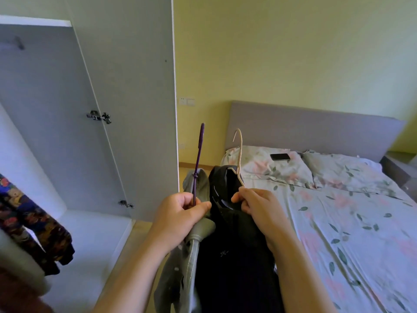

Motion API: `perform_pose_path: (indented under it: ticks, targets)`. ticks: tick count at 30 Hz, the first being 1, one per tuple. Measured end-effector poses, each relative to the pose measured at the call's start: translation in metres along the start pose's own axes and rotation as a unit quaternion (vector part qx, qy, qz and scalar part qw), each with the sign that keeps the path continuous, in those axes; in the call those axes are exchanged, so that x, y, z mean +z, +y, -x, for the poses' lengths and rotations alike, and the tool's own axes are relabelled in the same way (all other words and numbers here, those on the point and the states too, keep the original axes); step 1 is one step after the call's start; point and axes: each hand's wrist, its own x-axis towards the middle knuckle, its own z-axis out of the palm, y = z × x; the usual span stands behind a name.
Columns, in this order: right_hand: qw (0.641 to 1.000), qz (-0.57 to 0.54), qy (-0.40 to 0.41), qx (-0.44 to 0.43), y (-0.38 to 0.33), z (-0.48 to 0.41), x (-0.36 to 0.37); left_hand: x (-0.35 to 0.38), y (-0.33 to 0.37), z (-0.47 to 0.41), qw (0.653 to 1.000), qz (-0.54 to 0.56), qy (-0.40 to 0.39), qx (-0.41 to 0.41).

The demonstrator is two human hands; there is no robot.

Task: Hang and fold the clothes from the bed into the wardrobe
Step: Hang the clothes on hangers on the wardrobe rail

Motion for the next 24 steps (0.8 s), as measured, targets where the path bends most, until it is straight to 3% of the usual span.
perform_pose_path:
  ticks: [18,24]
  targets:
    - [0.998,-0.022,-0.054,0.012,-0.018,-0.135,0.073,-0.064,-0.057,-0.094,0.995,-0.010,0.098,-0.033]
    - [0.993,0.001,-0.117,0.002,-0.025,-0.192,0.083,-0.059,-0.066,-0.137,0.990,-0.018,0.134,-0.050]
